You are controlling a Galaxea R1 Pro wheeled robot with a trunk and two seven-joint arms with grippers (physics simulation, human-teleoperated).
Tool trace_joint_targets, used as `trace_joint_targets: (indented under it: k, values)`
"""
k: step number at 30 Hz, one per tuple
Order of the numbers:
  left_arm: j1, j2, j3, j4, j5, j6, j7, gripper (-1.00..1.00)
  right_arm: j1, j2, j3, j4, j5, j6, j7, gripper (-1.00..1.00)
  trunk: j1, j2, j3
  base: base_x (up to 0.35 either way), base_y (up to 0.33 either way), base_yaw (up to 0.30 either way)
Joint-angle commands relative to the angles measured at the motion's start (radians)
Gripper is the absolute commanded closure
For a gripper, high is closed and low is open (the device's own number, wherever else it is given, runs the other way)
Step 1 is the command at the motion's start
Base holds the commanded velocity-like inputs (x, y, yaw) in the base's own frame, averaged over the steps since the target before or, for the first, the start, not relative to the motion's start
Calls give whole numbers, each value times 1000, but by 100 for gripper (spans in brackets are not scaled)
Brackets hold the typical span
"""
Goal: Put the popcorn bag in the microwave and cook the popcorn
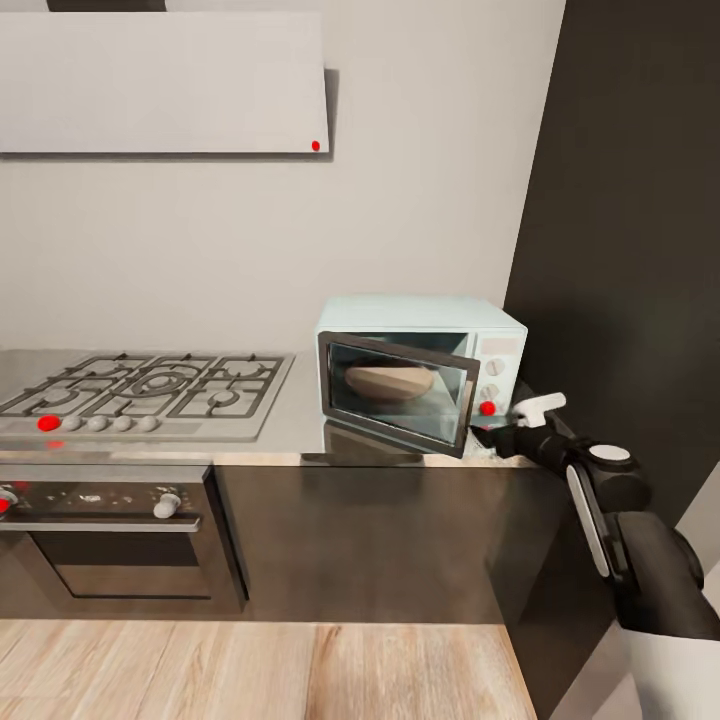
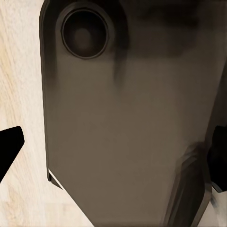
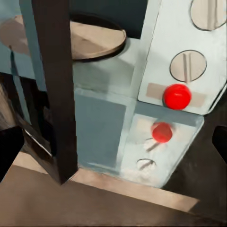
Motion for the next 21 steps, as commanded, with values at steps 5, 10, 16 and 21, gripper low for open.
trace_joint_targets:
  k: [5,10,16,21]
  values:
    - [0,0,2,-1,6,-1,0,-100,11,-45,-70,9,14,5,27,-100,0,0,-1,0,0,0]
    - [1,-1,2,-1,6,-1,0,-100,12,-75,-91,18,8,5,20,-100,0,0,-1,0,0,0]
    - [1,0,2,-1,6,-1,0,-100,12,-71,-117,19,8,4,8,-100,0,0,-1,0,0,0]
    - [1,-2,2,-2,6,-1,0,-100,12,17,-115,19,6,-9,-198,-100,0,0,-1,0,0,0]
